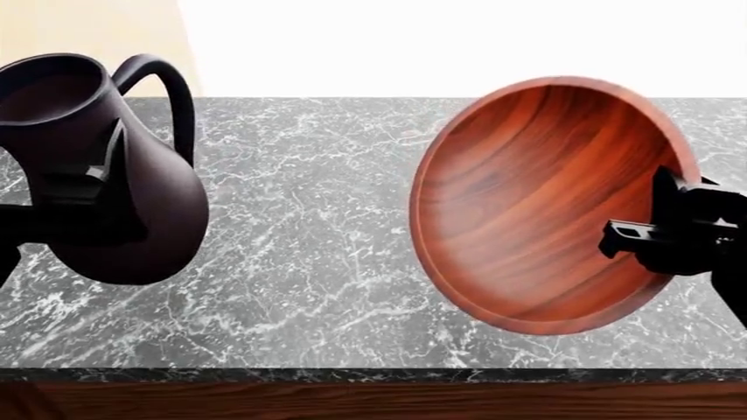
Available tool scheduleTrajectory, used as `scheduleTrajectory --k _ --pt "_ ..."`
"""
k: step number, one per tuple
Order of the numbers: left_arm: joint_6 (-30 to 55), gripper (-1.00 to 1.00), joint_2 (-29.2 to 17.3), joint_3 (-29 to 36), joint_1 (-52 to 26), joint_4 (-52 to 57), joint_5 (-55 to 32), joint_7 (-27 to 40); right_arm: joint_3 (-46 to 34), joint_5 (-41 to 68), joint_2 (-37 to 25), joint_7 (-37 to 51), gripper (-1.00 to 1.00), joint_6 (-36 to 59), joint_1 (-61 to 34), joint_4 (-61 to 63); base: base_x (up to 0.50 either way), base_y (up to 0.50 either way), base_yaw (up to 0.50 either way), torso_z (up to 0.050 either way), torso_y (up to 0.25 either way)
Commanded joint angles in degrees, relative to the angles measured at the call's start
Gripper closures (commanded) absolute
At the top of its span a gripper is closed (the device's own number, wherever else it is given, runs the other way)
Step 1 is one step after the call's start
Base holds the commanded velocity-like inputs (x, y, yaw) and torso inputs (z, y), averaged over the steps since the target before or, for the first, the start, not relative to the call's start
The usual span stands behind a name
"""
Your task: Pick the bowl and pitcher and place them in the sink. Then turn on the water.
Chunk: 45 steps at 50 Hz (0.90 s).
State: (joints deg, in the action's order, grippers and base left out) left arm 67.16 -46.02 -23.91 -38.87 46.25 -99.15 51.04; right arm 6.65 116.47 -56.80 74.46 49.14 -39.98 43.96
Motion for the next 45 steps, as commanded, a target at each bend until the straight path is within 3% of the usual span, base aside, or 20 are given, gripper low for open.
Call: scheduleTrajectory --k 1,45 --pt "-1.0 1.0 0.0 -1.0 -0.8 0.1 0.7 0.4 1.2 -1.2 -0.1 -0.6 1.0 0.0 -0.2 0.8 0.0 0.0 0.0 0.0 0.0" --pt "-2.5 1.0 -1.5 0.2 -1.6 -0.2 -0.3 1.2 -2.4 -2.5 0.2 -0.3 1.0 0.2 -2.5 0.4 0.0 0.0 0.48 0.001 0.002"
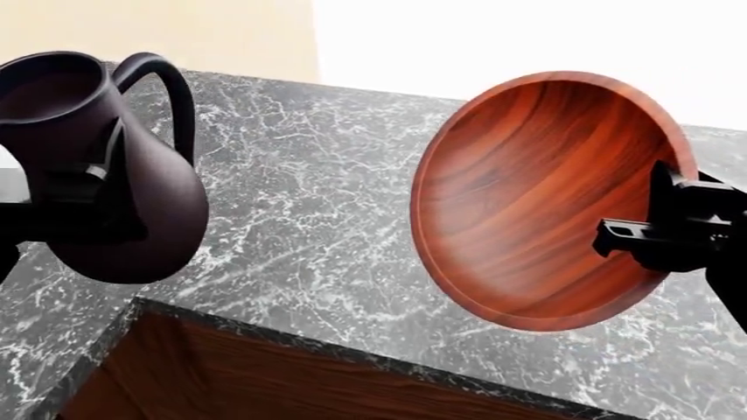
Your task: Pick the bowl and pitcher and place them in the sink. Then turn on the water.
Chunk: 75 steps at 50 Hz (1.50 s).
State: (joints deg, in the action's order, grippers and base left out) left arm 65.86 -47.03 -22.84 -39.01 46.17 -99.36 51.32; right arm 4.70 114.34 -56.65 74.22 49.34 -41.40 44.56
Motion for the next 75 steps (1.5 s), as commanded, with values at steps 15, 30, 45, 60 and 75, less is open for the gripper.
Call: scheduleTrajectory --k 15,30,45,60,75 --pt "-1.5 1.0 -0.7 -1.0 -1.0 0.1 0.1 0.8 -0.2 -0.2 -0.2 -0.2 1.0 -0.3 -0.7 0.3 0.0 0.0 0.5 0.001 0.002" --pt "-1.7 1.0 -0.4 -1.1 -0.1 0.3 1.0 0.0 -0.2 -1.4 0.2 -1.3 1.0 -0.2 0.1 0.1 0.0 0.0 0.5 0.001 0.002" --pt "-2.0 1.0 -0.4 -0.7 -0.1 0.4 1.4 -0.2 0.2 -2.0 0.3 -2.1 1.0 -0.4 0.8 0.0 0.0 0.0 0.5 0.001 0.002" --pt "-2.3 1.0 -0.5 -0.4 0.1 0.5 1.7 -0.3 0.0 -2.3 0.2 -2.4 1.0 -0.4 0.9 -0.1 0.0 0.0 0.5 0.001 0.001" --pt "-2.6 1.0 -0.6 0.1 0.0 0.5 1.9 -0.3 -0.4 -2.5 0.2 -2.4 1.0 -0.6 0.9 -0.2 0.0 0.0 0.5 0.001 0.002"
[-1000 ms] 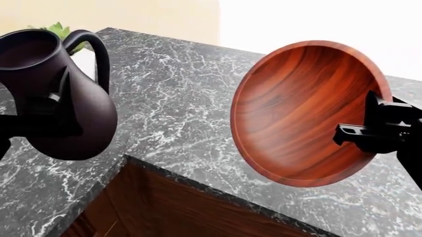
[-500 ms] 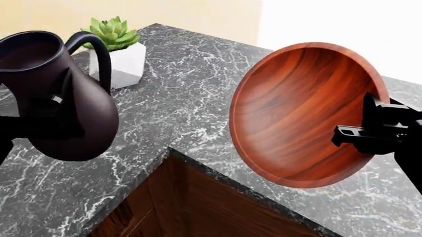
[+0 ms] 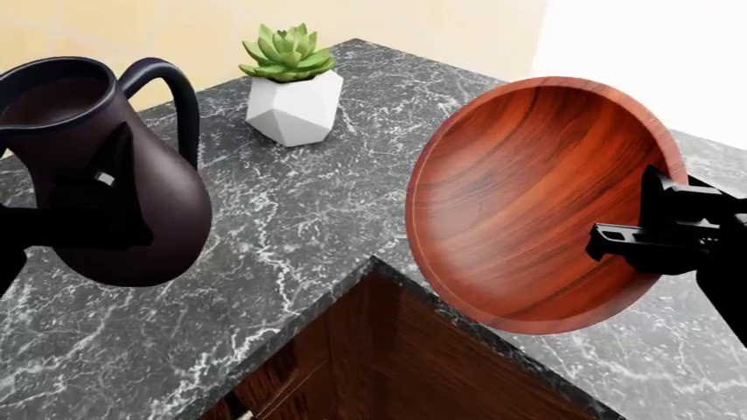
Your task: Pick the bowl and pitcher and place them in the sink. Then turn on the water.
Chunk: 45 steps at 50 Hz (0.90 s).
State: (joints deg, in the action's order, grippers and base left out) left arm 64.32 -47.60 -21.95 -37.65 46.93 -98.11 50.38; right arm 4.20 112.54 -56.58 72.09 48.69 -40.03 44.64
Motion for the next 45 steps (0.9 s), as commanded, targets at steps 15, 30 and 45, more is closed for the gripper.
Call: scheduleTrajectory --k 15,30,45 --pt "-1.6 1.0 -0.6 -0.8 -1.5 -0.2 0.0 0.9 -0.8 -0.1 -0.1 0.1 1.0 -0.1 -1.7 -0.4 0.0 0.0 0.5 0.001 0.002" --pt "-1.7 1.0 -0.6 -0.7 -0.9 -0.1 0.7 0.5 -0.7 -0.5 0.0 -0.2 1.0 -0.3 -1.2 -0.1 0.0 0.0 0.5 0.001 0.002" --pt "-1.9 1.0 -0.3 -0.5 -0.1 0.1 1.3 0.1 -0.1 -1.5 0.1 -1.1 1.0 -0.4 0.4 -0.3 0.0 0.0 0.5 0.001 0.002"
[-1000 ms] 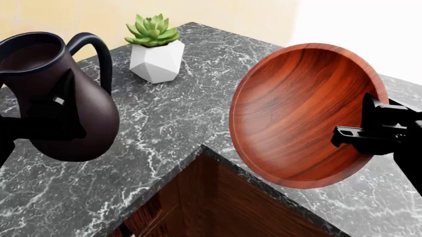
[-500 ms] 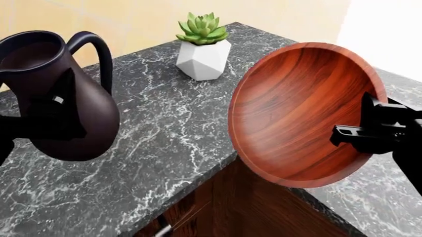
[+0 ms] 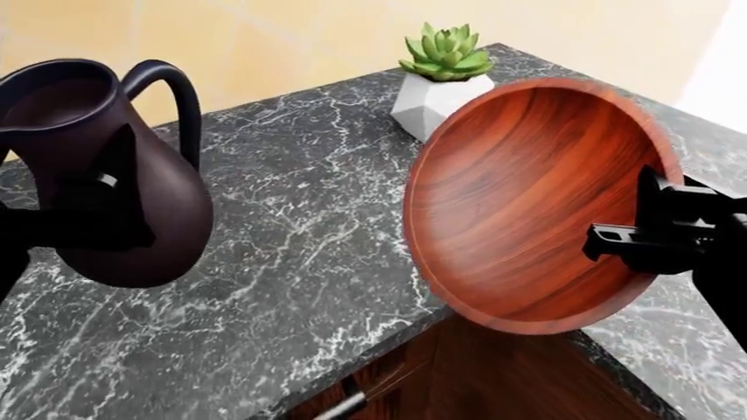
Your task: Pick the bowl and pitcher and place them in the sink. Then turn on the water.
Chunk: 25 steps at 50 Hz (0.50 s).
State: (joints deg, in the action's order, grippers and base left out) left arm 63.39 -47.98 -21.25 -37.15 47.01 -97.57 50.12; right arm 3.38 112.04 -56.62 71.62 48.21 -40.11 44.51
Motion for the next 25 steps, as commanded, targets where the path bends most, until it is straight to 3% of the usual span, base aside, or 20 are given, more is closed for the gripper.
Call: scheduleTrajectory --k 1,25 --pt "-1.0 1.0 0.0 -1.3 -0.7 0.0 0.7 0.4 0.6 -1.0 0.1 -0.6 1.0 0.1 0.3 -0.2 0.0 0.0 0.5 0.0 0.0" --pt "-1.4 1.0 0.1 -1.1 0.0 0.1 1.4 -0.1 0.1 -1.0 0.0 -0.4 1.0 -0.2 0.1 0.0 0.0 0.0 0.5 0.001 0.002"
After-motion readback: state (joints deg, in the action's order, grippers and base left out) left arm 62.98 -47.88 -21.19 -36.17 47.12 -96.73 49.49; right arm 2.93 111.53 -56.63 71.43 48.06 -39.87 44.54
